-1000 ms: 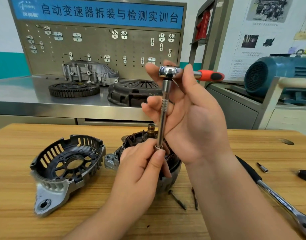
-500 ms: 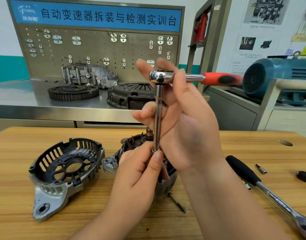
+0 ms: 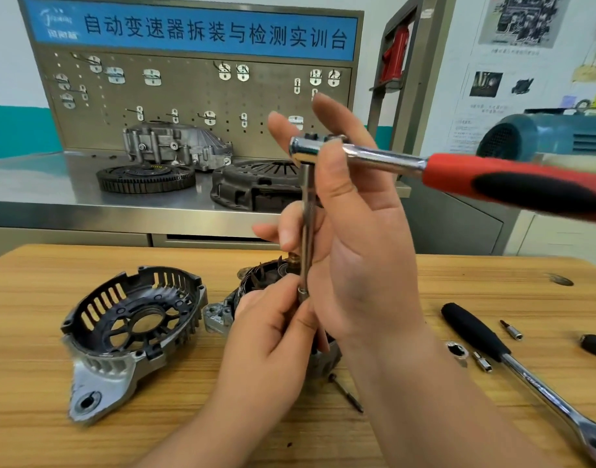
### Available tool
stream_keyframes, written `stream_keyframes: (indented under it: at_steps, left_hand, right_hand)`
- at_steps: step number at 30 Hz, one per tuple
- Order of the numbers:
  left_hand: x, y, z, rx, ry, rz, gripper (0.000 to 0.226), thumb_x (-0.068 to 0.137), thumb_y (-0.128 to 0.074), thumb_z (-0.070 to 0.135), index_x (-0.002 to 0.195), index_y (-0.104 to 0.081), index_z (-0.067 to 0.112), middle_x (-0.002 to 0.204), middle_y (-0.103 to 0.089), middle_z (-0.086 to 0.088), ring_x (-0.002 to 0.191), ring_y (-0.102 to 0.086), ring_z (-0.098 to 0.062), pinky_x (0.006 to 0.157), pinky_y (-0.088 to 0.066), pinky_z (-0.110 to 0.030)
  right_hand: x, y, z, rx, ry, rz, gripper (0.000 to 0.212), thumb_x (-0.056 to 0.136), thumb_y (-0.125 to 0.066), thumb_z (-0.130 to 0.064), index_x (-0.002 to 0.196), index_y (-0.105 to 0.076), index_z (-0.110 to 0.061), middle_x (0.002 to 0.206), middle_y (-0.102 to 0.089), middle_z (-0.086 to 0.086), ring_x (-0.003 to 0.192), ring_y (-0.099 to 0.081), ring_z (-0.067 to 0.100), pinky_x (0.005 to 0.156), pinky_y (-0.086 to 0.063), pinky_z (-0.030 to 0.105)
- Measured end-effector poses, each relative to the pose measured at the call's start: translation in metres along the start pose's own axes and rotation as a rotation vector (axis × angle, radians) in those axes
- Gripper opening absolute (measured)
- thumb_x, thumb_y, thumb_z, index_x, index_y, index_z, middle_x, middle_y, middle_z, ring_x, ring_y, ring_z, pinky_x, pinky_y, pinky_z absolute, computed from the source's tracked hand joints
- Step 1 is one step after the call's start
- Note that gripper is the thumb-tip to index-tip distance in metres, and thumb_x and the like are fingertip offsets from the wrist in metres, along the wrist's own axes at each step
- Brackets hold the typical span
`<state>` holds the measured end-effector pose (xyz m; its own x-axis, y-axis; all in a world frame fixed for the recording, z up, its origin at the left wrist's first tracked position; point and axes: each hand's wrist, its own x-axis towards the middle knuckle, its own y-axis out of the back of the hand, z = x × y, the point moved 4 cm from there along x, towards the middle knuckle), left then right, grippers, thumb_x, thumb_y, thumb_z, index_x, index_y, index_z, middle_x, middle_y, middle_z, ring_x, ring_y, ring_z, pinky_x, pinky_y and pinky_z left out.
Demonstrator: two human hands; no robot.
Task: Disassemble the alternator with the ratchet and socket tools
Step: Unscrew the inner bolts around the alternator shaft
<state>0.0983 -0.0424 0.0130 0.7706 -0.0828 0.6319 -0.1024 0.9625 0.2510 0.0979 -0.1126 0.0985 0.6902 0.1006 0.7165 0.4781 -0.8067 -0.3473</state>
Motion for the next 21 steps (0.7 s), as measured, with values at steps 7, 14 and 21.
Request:
stream_keyframes:
  at_steps: [7, 14, 21]
  left_hand:
    - [-0.001, 0.002, 0.006, 0.068, -0.062, 0.0, 0.024, 0.089, -0.031, 0.049, 0.09, -0.054, 0.046, 0.093, -0.06, 0.028, 0.087, -0.052, 0.012, 0.081, -0.035, -0.013]
    - [0.001, 0.001, 0.002, 0.096, -0.043, -0.006, 0.038, 0.086, -0.029, 0.052, 0.097, -0.052, 0.024, 0.095, -0.062, 0.019, 0.088, -0.054, 0.003, 0.074, -0.035, -0.014]
    - [-0.001, 0.002, 0.001, 0.069, -0.047, 0.006, 0.038, 0.086, -0.031, 0.053, 0.086, -0.054, 0.022, 0.083, -0.062, 0.01, 0.081, -0.053, -0.002, 0.071, -0.035, -0.016]
  right_hand:
    - [0.002, 0.01, 0.005, 0.165, -0.179, 0.034, 0.039, 0.087, -0.041, -0.044, 0.114, -0.057, -0.02, 0.122, -0.068, 0.001, 0.036, -0.035, 0.006, 0.055, -0.054, 0.026]
    - [0.001, 0.005, 0.001, -0.032, 0.013, -0.009, 0.022, 0.095, -0.046, -0.024, 0.112, -0.059, -0.031, 0.107, -0.068, 0.006, 0.041, -0.032, 0.006, 0.045, -0.038, 0.019]
    - [0.004, 0.011, 0.003, 0.109, -0.114, -0.005, 0.04, 0.098, -0.031, -0.043, 0.102, -0.056, -0.012, 0.058, -0.048, 0.002, 0.036, -0.022, 0.006, 0.041, -0.018, 0.02]
